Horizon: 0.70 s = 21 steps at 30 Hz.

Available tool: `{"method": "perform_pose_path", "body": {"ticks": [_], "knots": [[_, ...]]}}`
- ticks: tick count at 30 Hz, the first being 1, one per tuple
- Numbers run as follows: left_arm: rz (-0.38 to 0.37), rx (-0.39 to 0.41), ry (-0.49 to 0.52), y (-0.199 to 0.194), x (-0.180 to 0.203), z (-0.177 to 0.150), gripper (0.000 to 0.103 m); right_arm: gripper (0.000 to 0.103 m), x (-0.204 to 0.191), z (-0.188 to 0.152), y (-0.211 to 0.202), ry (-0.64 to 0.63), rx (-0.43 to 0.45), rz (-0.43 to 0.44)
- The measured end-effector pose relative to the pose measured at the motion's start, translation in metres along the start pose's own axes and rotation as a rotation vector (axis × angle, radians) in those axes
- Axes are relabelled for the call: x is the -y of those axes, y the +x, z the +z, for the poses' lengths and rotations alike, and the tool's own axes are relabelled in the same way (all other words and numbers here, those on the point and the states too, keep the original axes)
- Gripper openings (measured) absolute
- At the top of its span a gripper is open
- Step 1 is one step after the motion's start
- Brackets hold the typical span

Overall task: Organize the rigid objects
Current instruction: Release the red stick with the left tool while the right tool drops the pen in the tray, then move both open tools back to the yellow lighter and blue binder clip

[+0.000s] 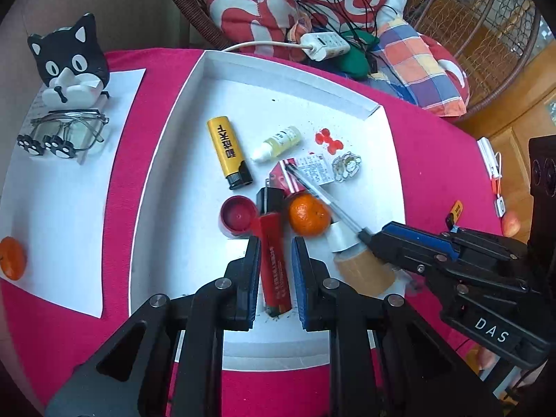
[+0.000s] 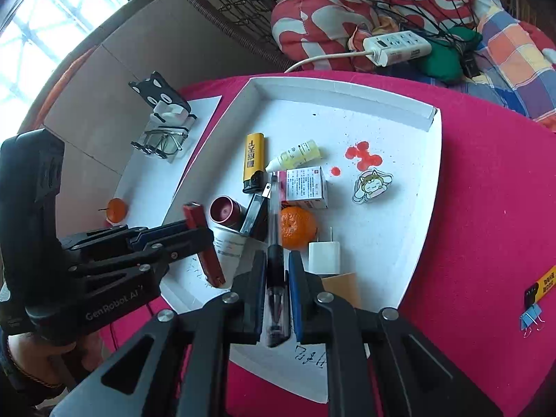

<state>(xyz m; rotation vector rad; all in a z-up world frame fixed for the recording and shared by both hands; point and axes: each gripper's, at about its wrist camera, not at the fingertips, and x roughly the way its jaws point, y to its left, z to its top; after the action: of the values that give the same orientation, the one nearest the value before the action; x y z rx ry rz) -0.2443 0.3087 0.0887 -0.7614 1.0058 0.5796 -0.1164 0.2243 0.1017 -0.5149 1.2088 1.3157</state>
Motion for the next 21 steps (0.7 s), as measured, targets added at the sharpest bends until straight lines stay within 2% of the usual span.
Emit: {"method": "perform_pose_path", "body": {"ticks": [1, 2, 3, 4, 5, 6, 7, 9, 10, 17, 21], "knots": [[-0.002, 0.004, 0.004, -0.001, 0.002, 0.000, 0.030, 0.016, 0.000, 0.000, -0.001, 0.002, 0.008, -0.006], [0.007, 0.009, 0.009, -0.002, 0.003, 0.000, 0.052, 0.034, 0.000, 0.000, -0.002, 0.003, 0.017, -0.019], [0.038, 0.022, 0.010, -0.003, 0.003, 0.000, 0.062, 0.047, 0.000, -0.001, -0.004, 0.007, 0.026, -0.035], [0.069, 0.040, -0.002, -0.006, 0.001, 0.000, 0.081, 0.063, 0.002, -0.001, -0.007, 0.016, 0.045, -0.061], [0.074, 0.049, -0.017, -0.007, -0.004, 0.001, 0.095, 0.073, 0.004, -0.001, -0.010, 0.026, 0.061, -0.075], [0.077, 0.064, -0.036, -0.009, -0.007, 0.002, 0.100, 0.080, 0.008, -0.002, -0.014, 0.042, 0.072, -0.076], [0.087, 0.082, -0.047, -0.014, -0.009, 0.002, 0.103, 0.090, 0.012, -0.003, -0.018, 0.062, 0.082, -0.071], [0.106, 0.113, -0.041, -0.021, -0.007, 0.002, 0.103, 0.095, 0.018, -0.004, -0.026, 0.086, 0.106, -0.078], [0.116, 0.132, -0.033, -0.024, -0.005, 0.002, 0.103, 0.103, 0.020, -0.005, -0.028, 0.091, 0.111, -0.083], [0.129, 0.170, 0.015, -0.035, 0.020, -0.001, 0.103, 0.103, 0.034, -0.010, -0.037, 0.121, 0.130, -0.097], [0.122, 0.184, 0.025, -0.039, 0.037, -0.002, 0.103, 0.103, 0.056, -0.015, -0.047, 0.136, 0.132, -0.122]]}}
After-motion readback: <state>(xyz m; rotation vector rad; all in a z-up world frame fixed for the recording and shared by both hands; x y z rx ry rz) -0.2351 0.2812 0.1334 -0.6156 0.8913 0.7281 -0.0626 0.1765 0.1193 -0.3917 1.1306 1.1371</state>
